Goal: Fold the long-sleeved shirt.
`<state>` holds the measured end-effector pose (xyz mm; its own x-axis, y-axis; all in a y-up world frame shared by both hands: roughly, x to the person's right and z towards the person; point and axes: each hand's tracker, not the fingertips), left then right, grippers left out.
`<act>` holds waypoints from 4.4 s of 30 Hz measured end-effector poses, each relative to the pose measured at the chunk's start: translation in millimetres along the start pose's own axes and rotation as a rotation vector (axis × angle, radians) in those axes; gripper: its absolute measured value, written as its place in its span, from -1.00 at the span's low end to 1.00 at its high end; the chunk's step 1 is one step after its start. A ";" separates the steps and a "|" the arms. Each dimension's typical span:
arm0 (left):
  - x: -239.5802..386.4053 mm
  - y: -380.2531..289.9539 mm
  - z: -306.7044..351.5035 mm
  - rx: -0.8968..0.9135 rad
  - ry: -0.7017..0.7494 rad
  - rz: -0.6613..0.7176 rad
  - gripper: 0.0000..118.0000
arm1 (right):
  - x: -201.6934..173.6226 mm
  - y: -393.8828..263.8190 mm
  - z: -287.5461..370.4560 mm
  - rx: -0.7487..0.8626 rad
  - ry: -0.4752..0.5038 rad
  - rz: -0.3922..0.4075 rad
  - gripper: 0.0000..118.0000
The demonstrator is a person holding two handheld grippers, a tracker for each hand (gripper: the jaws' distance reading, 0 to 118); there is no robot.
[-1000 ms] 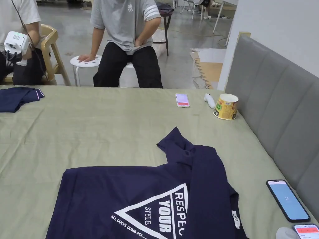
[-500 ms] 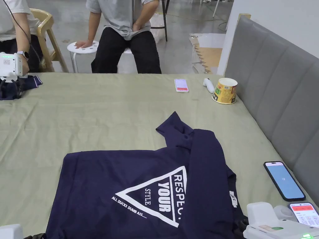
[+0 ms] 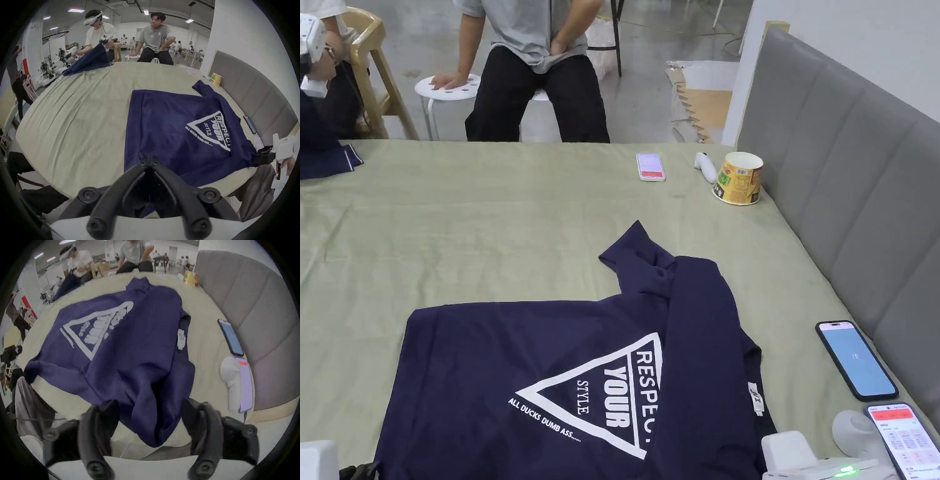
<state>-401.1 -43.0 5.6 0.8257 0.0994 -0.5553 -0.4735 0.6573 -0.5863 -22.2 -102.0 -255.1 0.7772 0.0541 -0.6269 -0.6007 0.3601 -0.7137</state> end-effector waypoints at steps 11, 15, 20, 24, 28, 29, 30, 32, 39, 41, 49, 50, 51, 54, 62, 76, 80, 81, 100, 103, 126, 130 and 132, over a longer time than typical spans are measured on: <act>-0.1 105.7 -88.9 -0.028 -0.021 -0.120 -0.22 | -7.7 9.9 -32.7 -0.033 0.052 0.042 -0.93; -14.5 167.9 -165.1 -0.047 0.019 -0.100 0.86 | -7.8 12.4 -37.2 -0.049 0.057 0.030 -0.93; -27.7 211.3 -258.5 -0.137 0.172 -0.144 0.73 | -2.0 10.0 -36.8 -0.051 0.076 -0.050 -0.93; -24.3 211.2 -296.2 -0.180 0.129 -0.124 0.66 | -3.5 10.9 -36.7 -0.056 0.073 -0.065 -0.93; -17.7 181.4 -292.3 -0.102 0.125 -0.101 0.48 | -2.4 12.5 -37.9 -0.065 0.077 -0.074 -0.93; -17.0 178.7 -287.8 -0.125 0.109 -0.105 0.30 | -2.3 12.1 -38.1 -0.064 0.078 -0.073 -0.93; -16.5 179.6 -278.4 -0.122 0.063 -0.076 0.11 | -2.1 11.4 -38.2 -0.063 0.078 -0.072 -0.93; -10.8 181.1 -262.3 -0.146 0.048 -0.067 -0.01 | -2.6 10.9 -37.0 -0.058 0.077 -0.072 -0.93; 0.5 203.2 -208.1 -0.102 0.030 -0.085 -0.80 | -3.2 12.2 -17.0 -0.016 0.059 -0.034 -0.93; -0.9 214.5 -184.9 -0.065 0.005 -0.041 -0.80 | -0.8 17.4 -0.2 0.030 0.056 -0.016 -0.93; -0.4 268.8 -82.3 0.197 -0.016 -0.085 -0.80 | 24.7 88.1 98.6 0.367 0.067 0.032 -0.93; -0.9 278.6 -73.9 0.222 -0.019 -0.076 -0.80 | 29.1 103.8 111.7 0.410 0.055 0.034 -0.93; -1.7 289.7 -62.6 0.246 -0.025 -0.066 -0.80 | 33.6 121.4 125.9 0.449 0.043 0.046 -0.93; -7.6 333.8 -31.9 0.318 -0.006 -0.004 -0.80 | 50.7 187.1 174.2 0.553 -0.028 0.102 -0.93; 0.1 459.3 55.6 0.569 0.192 -0.121 -0.80 | 86.0 360.1 306.7 0.737 -0.120 0.084 -0.93; 30.1 553.3 164.4 0.773 0.341 -0.111 -0.80 | 92.9 482.8 441.0 0.907 -0.202 -0.008 -0.93; 30.3 551.2 153.6 0.759 0.341 -0.126 -0.80 | 105.4 488.7 423.3 0.887 -0.155 -0.062 -0.93; 29.4 548.0 148.1 0.751 0.335 -0.134 -0.80 | 106.8 487.0 412.9 0.871 -0.154 -0.062 -0.93; 9.6 380.8 -52.2 0.371 0.207 -0.114 -0.80 | 96.9 386.7 107.5 0.450 -0.033 -0.145 -0.93; 9.4 369.5 -49.8 0.359 0.216 -0.146 -0.80 | 90.1 374.5 103.4 0.437 -0.052 -0.115 -0.93; -69.5 12.4 -12.3 -0.034 0.218 -0.024 -0.80 | 39.1 50.3 42.3 0.192 0.002 0.048 -0.93; -72.6 -12.0 -18.2 -0.084 0.230 -0.033 -0.80 | 37.4 29.7 6.7 0.023 -0.046 0.059 -0.93; -74.0 -15.7 -20.5 -0.105 0.226 -0.024 -0.80 | 38.8 25.1 -0.9 -0.017 -0.019 0.042 -0.93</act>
<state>-461.1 -76.0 43.8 0.7531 -0.0931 -0.6513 -0.4932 0.5753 -0.6525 -7.2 -91.6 -297.7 0.7544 0.0866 -0.6506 -0.6361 0.3412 -0.6921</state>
